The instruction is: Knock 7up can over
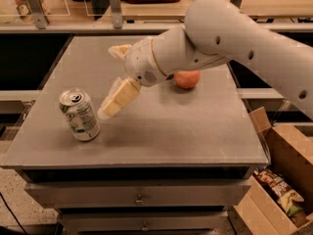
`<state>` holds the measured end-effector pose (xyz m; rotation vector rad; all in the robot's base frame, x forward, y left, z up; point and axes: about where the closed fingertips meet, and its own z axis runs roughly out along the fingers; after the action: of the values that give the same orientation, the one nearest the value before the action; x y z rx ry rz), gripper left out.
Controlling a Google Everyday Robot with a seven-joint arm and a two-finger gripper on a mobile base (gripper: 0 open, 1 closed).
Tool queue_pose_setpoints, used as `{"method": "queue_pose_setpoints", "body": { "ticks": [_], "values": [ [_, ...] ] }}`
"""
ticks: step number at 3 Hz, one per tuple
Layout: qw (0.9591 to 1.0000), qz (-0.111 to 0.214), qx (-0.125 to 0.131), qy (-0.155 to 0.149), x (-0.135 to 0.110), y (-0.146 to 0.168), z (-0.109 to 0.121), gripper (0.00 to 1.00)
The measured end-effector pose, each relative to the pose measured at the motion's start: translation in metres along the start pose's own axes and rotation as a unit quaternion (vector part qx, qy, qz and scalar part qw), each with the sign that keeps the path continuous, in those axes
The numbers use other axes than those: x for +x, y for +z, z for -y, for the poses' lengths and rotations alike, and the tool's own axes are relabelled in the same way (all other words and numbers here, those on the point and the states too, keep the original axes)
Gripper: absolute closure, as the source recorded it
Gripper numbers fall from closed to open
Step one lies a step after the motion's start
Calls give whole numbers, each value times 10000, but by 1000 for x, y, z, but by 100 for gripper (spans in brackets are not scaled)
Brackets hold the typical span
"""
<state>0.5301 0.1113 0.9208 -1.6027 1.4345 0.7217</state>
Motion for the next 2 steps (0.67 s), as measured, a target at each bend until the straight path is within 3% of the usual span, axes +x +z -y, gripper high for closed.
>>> {"method": "queue_pose_setpoints", "body": {
  "ticks": [1,2],
  "values": [
    [9997,-38,-188,158,26,8,-8,0],
    [9991,140,-350,213,37,13,-18,0]
  ]
}}
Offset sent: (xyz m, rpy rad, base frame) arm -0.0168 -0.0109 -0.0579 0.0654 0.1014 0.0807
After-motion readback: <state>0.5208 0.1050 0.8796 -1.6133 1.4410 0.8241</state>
